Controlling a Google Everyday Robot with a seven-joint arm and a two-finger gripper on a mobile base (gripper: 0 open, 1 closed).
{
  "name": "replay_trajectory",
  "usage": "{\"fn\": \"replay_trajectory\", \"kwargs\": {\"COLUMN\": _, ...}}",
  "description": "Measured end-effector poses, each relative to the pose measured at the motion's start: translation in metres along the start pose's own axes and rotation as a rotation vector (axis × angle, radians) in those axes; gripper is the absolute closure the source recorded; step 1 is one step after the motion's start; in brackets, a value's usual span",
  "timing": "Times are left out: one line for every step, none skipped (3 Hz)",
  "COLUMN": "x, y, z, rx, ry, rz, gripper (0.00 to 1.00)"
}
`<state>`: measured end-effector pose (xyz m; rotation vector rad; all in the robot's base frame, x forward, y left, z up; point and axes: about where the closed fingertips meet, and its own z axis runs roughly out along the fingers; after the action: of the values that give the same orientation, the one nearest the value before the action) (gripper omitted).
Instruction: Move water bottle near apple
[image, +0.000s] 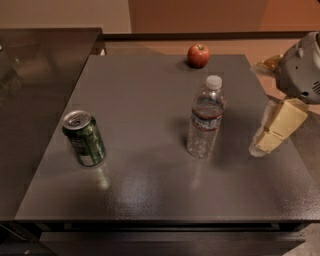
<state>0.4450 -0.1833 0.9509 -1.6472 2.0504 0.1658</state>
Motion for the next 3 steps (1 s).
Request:
{"fn": "replay_trajectory", "kwargs": {"x": -0.009, "y": -0.001, "z": 0.014, "rx": 0.001, "ry": -0.08, "rz": 0.007, "gripper": 0.0}}
{"fn": "replay_trajectory", "kwargs": {"x": -0.016, "y": -0.002, "z": 0.025, "rx": -0.016, "ry": -0.153, "rz": 0.02, "gripper": 0.0}}
{"fn": "replay_trajectory", "kwargs": {"x": -0.024, "y": -0.004, "z": 0.037, "rx": -0.037, "ry": -0.222, "rz": 0.037, "gripper": 0.0}}
